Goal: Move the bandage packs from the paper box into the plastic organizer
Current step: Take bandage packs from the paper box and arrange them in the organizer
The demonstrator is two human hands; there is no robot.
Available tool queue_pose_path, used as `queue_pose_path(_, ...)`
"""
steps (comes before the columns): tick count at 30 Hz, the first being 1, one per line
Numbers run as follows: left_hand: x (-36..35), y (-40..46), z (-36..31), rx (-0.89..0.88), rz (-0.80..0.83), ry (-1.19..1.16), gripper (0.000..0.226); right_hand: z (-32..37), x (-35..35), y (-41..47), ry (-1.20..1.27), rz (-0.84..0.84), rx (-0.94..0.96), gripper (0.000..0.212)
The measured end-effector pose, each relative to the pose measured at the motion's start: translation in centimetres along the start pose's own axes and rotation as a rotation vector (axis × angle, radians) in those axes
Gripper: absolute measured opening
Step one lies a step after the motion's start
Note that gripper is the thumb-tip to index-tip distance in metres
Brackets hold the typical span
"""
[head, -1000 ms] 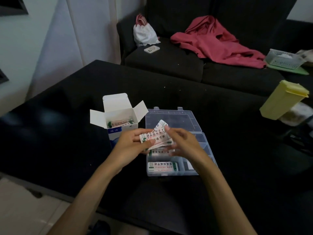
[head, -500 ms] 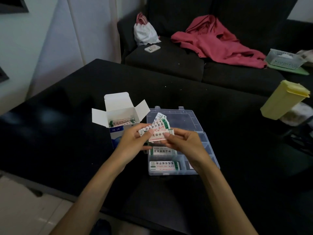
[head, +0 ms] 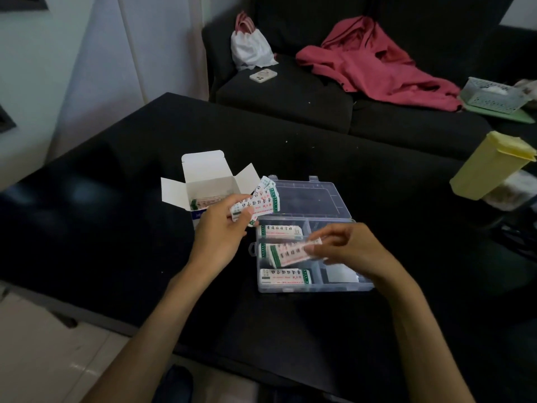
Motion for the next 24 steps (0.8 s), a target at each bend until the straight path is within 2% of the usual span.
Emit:
queue_pose_path(2, 0.0, 0.1, 0.1, -0.003, 0.005, 0.019, 0.027, -0.2, -0.8, -0.2, -0.088, 0.080, -0.020, 0.009)
queue_pose_path(5, -0.1, 0.1, 0.3, -0.001, 0.015, 0.026, 0.028, -0.4, -1.7, 0.0, -0.169, 0.109, -0.016, 0.013)
queue_pose_path(10, 0.3, 0.0, 0.5, 0.010, 0.014, 0.000, 0.029, -0.7, -2.9, 0.5, -0.497, 0.186, 0.138, 0.021)
queue_pose_path(15, 0.3, 0.1, 0.5, 0.016, 0.023, -0.004, 0.030, 0.2, -3.3, 0.2, -0.632, 0.142, 0.269, 0.007)
queue_pose_path(19, 0.1, 0.3, 0.5, 0.026, 0.040, 0.004, 0.029, 0.9, -3.8, 0.1, -0.775, 0.125, 0.327, 0.013)
queue_pose_path(24, -0.1, 0.3, 0.7, 0.062, 0.094, -0.005, 0.028, 1.2, -3.9, 0.4, -0.802, 0.061, 0.313, 0.016)
Point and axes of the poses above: each hand's wrist, its own y-axis towards the middle knuckle, its own x-axis out of the back of the hand, z = x × y, the point moved 7 cm from there along y, towards the middle knuckle, and after that the axes turned 10 degrees about x, right-handed, at the moved point
